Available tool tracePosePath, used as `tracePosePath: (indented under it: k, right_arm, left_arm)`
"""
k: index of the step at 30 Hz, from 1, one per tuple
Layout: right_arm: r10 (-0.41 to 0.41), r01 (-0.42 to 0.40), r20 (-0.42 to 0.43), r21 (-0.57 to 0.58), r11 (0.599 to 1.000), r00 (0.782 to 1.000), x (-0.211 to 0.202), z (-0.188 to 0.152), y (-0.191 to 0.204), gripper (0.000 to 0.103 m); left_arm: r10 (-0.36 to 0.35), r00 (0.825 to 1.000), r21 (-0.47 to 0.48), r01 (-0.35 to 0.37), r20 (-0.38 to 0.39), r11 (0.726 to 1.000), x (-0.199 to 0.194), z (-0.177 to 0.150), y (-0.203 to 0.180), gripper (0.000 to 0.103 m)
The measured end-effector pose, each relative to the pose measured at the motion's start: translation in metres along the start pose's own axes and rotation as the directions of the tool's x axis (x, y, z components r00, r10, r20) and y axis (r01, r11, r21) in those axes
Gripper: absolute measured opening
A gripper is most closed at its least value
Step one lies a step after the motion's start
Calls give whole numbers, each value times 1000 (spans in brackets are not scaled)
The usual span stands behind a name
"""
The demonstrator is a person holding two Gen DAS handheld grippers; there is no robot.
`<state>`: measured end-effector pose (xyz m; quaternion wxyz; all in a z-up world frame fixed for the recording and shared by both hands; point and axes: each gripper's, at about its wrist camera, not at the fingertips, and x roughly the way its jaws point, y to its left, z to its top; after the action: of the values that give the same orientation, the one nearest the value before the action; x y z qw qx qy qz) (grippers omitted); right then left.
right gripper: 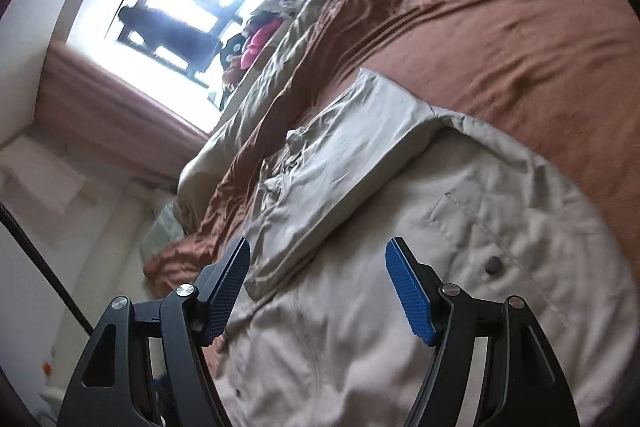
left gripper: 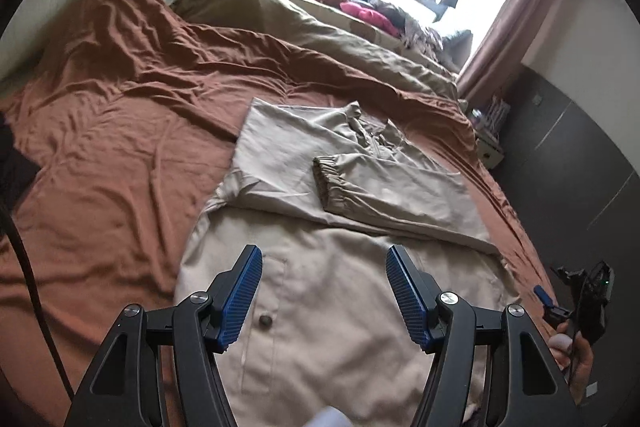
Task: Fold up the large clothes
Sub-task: 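Lower both tools to the jacket hem edge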
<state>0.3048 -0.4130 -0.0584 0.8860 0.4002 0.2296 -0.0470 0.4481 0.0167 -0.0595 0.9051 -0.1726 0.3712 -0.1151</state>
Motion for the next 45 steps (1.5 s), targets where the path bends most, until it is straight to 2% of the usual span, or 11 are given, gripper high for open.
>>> tracePosePath:
  k: [7,12,15,22,24,25,28,31,38,42,45]
  right_arm:
    - [-48,53,31,-201,978,998,-77,-13,17,69]
    - [-49,58,34,-346,936,998,-115,-26,30,69]
    - [-73,79,32,-422,903,997,-134,-37,31,69]
    - [-229,217,50,-559,800,972,-169,-65,38,69]
    - [-273,264,74,-579,772,959,-177,-74,39,74]
    - [-283,277,84,-586,761,955,-182,-79,40,82]
    - [-304,302,99,-591,748,948,-191,-90,36,84]
    - [-342,315,68,-585,747,937,-189,-97,26,84]
    - [-366,312,10,-547,777,931,-167,-92,0,84]
    - [-349,290,-57,-444,848,935,-162,-78,-27,84]
    - [-334,282,-78,-380,881,939,-156,-69,-44,84]
  left_arm:
    - [80,994,-2,-81,72,997,-46,-32,12,66]
    - [78,995,-32,-76,64,997,-67,-56,23,66]
    - [90,994,-16,-89,59,996,-79,-75,26,66]
    - [122,991,9,-123,50,992,-100,-117,31,67]
    - [119,992,12,-120,43,993,-105,-126,32,72]
    - [117,992,20,-118,49,993,-109,-133,31,78]
    - [126,989,49,-129,75,990,-119,-146,28,89]
    - [121,989,52,-125,86,991,-127,-156,28,97]
    - [124,991,21,-125,55,992,-121,-169,39,98]
    - [124,992,6,-125,27,992,-110,-171,44,98]
    - [141,990,-3,-141,-2,990,-96,-166,50,98]
